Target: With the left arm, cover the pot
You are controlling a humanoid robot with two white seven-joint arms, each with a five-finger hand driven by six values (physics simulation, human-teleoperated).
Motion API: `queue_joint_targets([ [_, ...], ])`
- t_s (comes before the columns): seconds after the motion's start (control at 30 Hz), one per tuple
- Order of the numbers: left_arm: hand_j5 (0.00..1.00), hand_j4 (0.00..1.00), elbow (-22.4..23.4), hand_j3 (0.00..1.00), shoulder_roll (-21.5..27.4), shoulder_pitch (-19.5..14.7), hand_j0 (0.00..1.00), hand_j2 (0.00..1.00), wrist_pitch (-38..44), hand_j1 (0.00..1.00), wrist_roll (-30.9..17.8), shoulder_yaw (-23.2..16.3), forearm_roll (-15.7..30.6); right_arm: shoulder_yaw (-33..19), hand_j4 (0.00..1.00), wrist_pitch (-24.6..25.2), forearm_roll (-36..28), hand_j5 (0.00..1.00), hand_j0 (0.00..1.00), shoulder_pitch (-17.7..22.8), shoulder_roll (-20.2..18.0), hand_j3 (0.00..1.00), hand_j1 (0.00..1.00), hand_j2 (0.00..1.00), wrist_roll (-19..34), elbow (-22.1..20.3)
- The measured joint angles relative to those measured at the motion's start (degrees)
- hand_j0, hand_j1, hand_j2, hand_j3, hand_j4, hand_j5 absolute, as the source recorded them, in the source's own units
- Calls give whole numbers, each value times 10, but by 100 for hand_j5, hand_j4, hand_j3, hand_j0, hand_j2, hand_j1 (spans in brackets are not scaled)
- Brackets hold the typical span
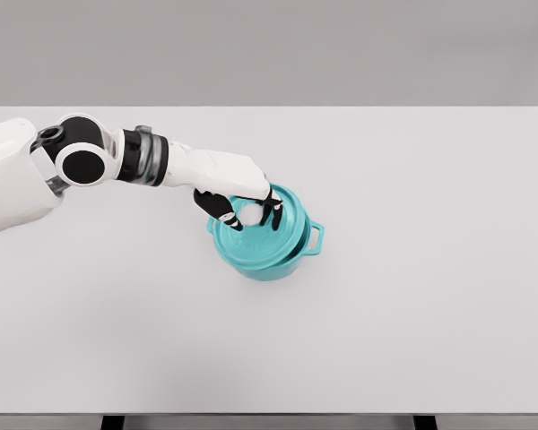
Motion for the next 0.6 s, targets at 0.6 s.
queue_joint_targets([
  [0.6,78,78,29,78,-24,4,78,78,-2,78,-1,0,-27,0,100,0,0,100,100,0,0,100,100,100,0,0],
])
